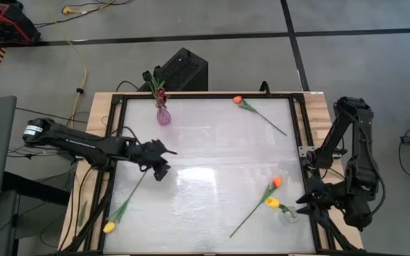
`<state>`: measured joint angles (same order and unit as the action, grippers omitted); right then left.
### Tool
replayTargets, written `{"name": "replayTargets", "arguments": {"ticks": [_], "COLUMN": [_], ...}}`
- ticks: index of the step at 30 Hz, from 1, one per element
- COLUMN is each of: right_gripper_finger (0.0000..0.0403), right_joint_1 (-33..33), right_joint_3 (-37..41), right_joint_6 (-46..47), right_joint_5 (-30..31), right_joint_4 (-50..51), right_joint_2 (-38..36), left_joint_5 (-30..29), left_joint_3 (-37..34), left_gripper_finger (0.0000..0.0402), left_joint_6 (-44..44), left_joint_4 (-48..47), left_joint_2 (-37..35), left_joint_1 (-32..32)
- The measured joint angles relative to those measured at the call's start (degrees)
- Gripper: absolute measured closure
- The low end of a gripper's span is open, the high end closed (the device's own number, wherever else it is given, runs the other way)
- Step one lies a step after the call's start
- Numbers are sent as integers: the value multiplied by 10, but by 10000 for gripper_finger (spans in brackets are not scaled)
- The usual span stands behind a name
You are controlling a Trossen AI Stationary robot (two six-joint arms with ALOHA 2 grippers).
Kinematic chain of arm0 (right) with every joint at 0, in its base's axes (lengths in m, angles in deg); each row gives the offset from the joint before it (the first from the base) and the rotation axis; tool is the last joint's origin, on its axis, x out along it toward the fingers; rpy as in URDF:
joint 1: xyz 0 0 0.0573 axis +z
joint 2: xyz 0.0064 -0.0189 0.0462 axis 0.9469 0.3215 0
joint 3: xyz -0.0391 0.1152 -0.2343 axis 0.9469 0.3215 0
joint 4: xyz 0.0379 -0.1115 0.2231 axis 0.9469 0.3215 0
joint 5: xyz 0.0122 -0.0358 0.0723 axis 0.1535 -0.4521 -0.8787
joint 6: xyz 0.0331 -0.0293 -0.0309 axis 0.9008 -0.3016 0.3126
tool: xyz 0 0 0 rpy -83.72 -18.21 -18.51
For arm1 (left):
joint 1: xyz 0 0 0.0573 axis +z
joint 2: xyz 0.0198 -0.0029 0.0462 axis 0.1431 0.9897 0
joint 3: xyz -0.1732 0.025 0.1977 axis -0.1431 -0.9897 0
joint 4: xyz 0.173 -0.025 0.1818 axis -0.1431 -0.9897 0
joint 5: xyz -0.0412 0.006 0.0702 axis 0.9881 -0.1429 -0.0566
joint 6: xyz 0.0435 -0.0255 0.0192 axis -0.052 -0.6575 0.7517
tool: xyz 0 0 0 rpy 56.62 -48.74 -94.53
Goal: Sort flowers into vase by color
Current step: Put the yellow flower into the transparent vase
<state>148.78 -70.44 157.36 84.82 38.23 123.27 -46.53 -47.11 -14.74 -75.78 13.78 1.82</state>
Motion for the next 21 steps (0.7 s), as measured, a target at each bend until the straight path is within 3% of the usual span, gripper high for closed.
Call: {"name": "replayTargets", "arguments": {"ticks": [3, 7, 15, 21], "right_gripper_finger": [192, 192, 192, 192], "right_joint_1": [-14, -28, -34, -34], "right_joint_3": [0, 0, 0, 0], "right_joint_6": [-22, -35, -59, -64], "right_joint_5": [0, -2, -14, -14], "right_joint_4": [-1, -1, -5, -4], "right_joint_2": [0, 0, 0, 1], "left_joint_5": [6, 30, 1, 30], "left_joint_3": [33, 35, 35, 35], "left_gripper_finger": [285, 289, 274, 255], "left_joint_6": [-57, -141, -303, -391], "left_joint_4": [-87, -112, -219, -247], "left_joint_2": [0, 0, 22, 69], "left_joint_1": [-36, -94, -206, -270]}}
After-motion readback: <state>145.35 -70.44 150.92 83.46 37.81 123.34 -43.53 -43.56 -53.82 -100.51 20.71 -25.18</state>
